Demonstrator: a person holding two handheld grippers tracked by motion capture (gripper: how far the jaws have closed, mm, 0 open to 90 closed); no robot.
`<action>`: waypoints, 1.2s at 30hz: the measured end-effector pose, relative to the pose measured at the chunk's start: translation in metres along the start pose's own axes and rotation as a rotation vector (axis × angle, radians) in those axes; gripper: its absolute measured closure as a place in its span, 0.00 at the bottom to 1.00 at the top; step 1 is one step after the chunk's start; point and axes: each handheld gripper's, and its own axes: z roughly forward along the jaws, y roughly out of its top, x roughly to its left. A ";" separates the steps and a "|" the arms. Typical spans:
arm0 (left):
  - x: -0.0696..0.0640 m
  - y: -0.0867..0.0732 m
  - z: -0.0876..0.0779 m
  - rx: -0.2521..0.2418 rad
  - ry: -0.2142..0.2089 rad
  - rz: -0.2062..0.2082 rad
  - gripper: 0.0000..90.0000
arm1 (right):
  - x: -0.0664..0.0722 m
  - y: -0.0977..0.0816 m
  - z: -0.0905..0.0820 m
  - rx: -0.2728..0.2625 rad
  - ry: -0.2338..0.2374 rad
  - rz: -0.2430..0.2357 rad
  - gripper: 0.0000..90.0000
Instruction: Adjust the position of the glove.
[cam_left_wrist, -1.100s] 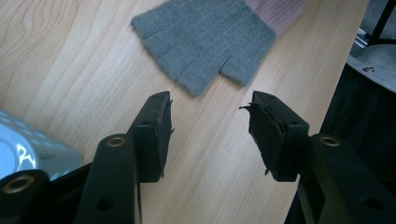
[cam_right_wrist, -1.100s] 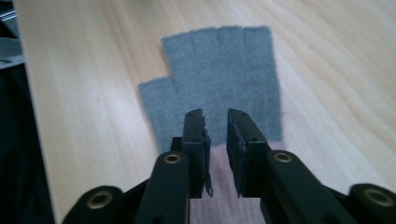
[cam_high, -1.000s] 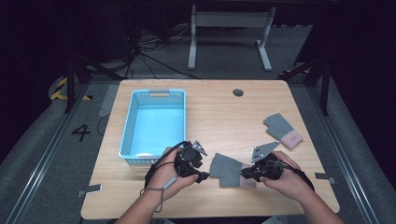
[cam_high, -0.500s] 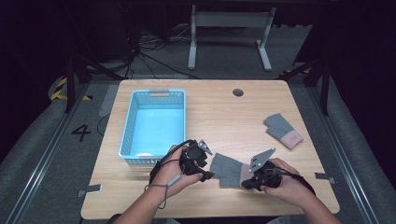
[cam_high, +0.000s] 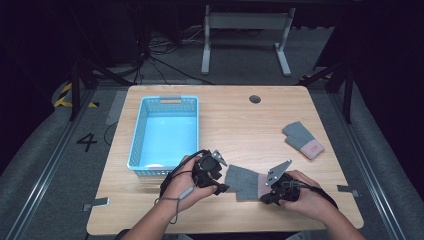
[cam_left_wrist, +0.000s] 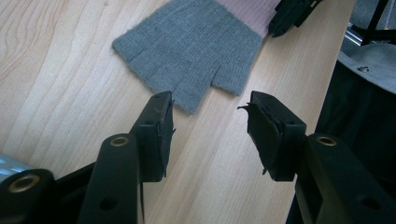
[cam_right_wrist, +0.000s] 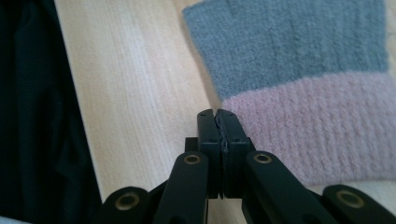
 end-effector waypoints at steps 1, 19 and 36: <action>0.000 0.000 0.000 -0.001 0.000 -0.001 0.57 | -0.001 -0.001 0.000 -0.001 -0.004 -0.001 0.99; 0.001 -0.001 -0.003 -0.016 0.009 -0.012 0.57 | -0.004 -0.001 -0.016 -0.077 -0.025 0.025 0.98; 0.001 -0.002 -0.004 -0.019 0.013 -0.014 0.56 | -0.014 -0.008 -0.048 -0.280 -0.174 0.132 0.89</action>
